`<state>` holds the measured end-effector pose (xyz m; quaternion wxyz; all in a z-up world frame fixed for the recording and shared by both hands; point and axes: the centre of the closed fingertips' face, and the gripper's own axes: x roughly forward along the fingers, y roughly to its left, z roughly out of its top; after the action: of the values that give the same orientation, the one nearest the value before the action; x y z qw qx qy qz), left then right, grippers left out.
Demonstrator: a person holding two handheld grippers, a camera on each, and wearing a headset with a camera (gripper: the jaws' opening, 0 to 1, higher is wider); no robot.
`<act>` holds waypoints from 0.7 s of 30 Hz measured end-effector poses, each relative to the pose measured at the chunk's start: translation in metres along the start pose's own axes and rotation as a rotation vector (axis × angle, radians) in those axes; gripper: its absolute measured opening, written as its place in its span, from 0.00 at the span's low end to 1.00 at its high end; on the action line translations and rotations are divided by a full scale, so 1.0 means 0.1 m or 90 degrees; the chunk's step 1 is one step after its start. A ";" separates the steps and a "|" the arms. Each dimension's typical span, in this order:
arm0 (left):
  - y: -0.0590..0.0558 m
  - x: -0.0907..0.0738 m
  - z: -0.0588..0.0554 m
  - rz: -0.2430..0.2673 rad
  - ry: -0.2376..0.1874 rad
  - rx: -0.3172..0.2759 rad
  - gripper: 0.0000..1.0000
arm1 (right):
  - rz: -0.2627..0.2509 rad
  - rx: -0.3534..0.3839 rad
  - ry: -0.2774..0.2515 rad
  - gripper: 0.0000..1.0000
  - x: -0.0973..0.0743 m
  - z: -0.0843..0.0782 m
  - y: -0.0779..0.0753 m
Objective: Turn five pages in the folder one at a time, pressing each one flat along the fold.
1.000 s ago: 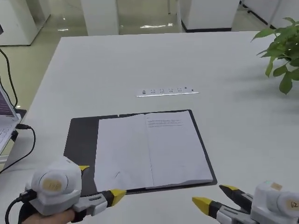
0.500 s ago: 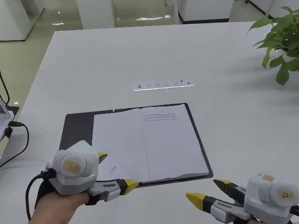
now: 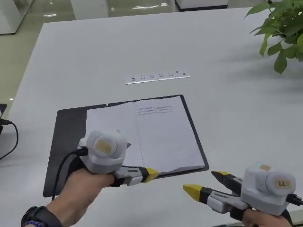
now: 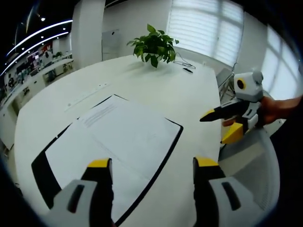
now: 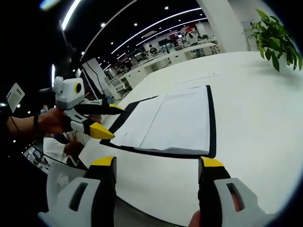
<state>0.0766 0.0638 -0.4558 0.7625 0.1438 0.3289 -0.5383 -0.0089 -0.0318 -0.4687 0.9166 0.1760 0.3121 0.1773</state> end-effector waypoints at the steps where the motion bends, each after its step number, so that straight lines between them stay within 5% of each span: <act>1: -0.01 0.04 0.00 -0.003 0.004 0.002 0.69 | 0.000 0.001 -0.001 0.69 0.00 0.00 -0.01; 15: -0.23 0.70 0.23 -0.037 0.019 0.017 0.67 | 0.011 0.028 -0.006 0.71 -0.05 0.00 -0.14; 21: -0.34 0.94 0.22 -0.048 0.027 0.015 0.66 | 0.022 0.038 -0.005 0.73 -0.06 -0.01 -0.16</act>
<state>0.0721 -0.0301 -0.4965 0.7326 0.1519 0.3440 -0.5673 -0.0110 -0.0484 -0.4735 0.9090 0.2090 0.3106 0.1834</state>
